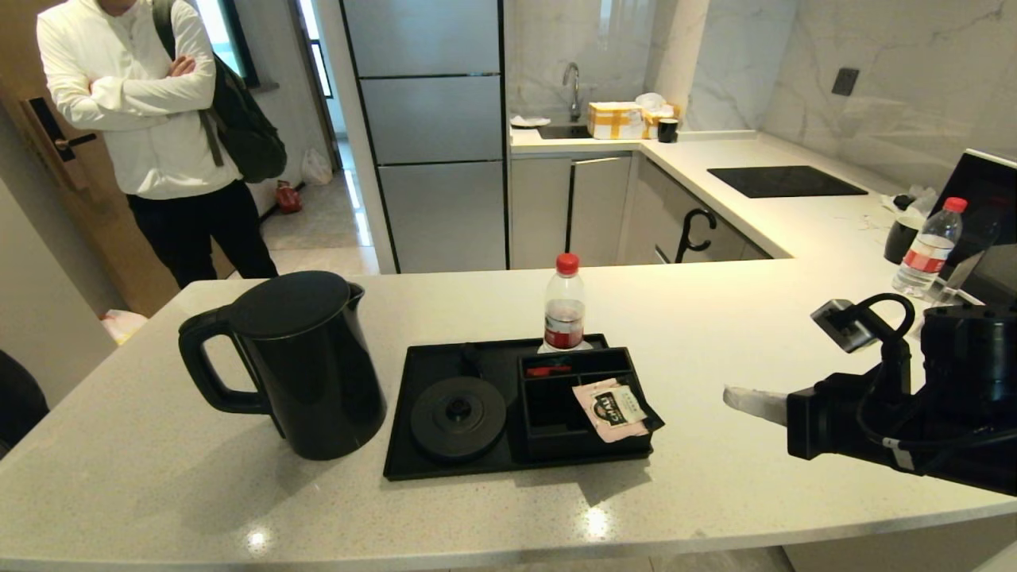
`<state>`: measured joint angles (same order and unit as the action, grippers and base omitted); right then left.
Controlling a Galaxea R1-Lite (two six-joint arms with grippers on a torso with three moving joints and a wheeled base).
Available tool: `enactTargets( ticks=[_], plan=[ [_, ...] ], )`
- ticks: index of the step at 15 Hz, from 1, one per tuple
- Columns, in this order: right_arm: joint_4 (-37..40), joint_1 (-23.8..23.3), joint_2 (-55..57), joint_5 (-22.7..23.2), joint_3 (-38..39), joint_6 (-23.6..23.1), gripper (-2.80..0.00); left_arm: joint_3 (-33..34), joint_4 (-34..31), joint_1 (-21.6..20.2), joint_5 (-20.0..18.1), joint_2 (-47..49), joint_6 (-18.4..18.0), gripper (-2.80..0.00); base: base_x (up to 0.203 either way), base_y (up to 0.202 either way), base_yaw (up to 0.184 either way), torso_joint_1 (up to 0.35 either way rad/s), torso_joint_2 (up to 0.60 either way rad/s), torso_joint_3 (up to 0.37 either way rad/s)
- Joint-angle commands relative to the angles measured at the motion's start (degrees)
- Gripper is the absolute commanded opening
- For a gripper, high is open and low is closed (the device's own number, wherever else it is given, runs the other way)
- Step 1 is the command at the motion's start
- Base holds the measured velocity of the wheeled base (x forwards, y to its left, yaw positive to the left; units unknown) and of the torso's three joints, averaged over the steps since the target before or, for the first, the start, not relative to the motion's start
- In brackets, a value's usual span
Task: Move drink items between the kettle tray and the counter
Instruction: Pick up the bottled water
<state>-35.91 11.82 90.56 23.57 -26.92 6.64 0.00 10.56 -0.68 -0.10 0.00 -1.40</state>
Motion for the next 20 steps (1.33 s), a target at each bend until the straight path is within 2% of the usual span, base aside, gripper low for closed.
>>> enactTargets(
  ticks=[1,5,6,7,13,15,16,18,20],
  plan=[
    [-0.3,0.04,-0.21,0.18,-0.16,0.04,-2.8,2.29,0.08,-0.02,0.01,0.0,0.0,-2.8,0.0,0.0,0.0,0.0,0.0,0.0],
    [-0.48,0.15,1.27,0.27,-1.66,0.25,-2.8,2.29,0.08,-0.02,0.01,0.0,0.0,-2.8,0.0,0.0,0.0,0.0,0.0,0.0],
    [-0.62,0.36,2.05,0.27,-2.48,0.22,-1.32,2.29,0.08,-0.02,0.01,0.0,0.0,-2.8,0.0,0.0,0.0,0.0,0.0,0.0],
    [-0.64,0.74,2.6,0.25,-3.51,0.29,0.0,2.29,0.08,-0.02,0.01,0.0,0.0,-2.8,0.0,0.0,0.0,0.0,0.0,0.0],
    [-0.88,3.29,8.44,0.39,-9.94,0.19,0.0,2.29,0.08,-0.02,0.01,0.0,0.0,-2.8,0.0,0.0,0.0,0.0,0.0,0.0],
    [-4.89,4.86,11.3,-0.29,-10.87,-0.03,0.0,2.29,0.08,-0.02,0.01,0.0,-0.07,-2.8,0.0,0.0,0.0,0.0,0.0,0.0],
    [-7.93,5.98,13.43,-2.1,-11.06,-0.19,0.0,2.29,0.08,-0.02,0.01,0.0,0.0,-2.8,0.0,0.0,0.0,0.0,0.0,0.0],
    [-14.43,9.08,18.87,-8.64,-12.38,-0.46,0.0,2.29,0.08,-0.02,0.01,0.0,0.0,-2.8,0.0,0.0,0.0,0.0,0.0,0.0],
    [-18.89,12.15,23.55,-14.98,-16.85,-0.73,0.0,2.29,0.08,-0.02,0.01,0.0,0.0,-2.8,0.0,0.0,0.0,0.0,0.0,0.0]
  ],
)
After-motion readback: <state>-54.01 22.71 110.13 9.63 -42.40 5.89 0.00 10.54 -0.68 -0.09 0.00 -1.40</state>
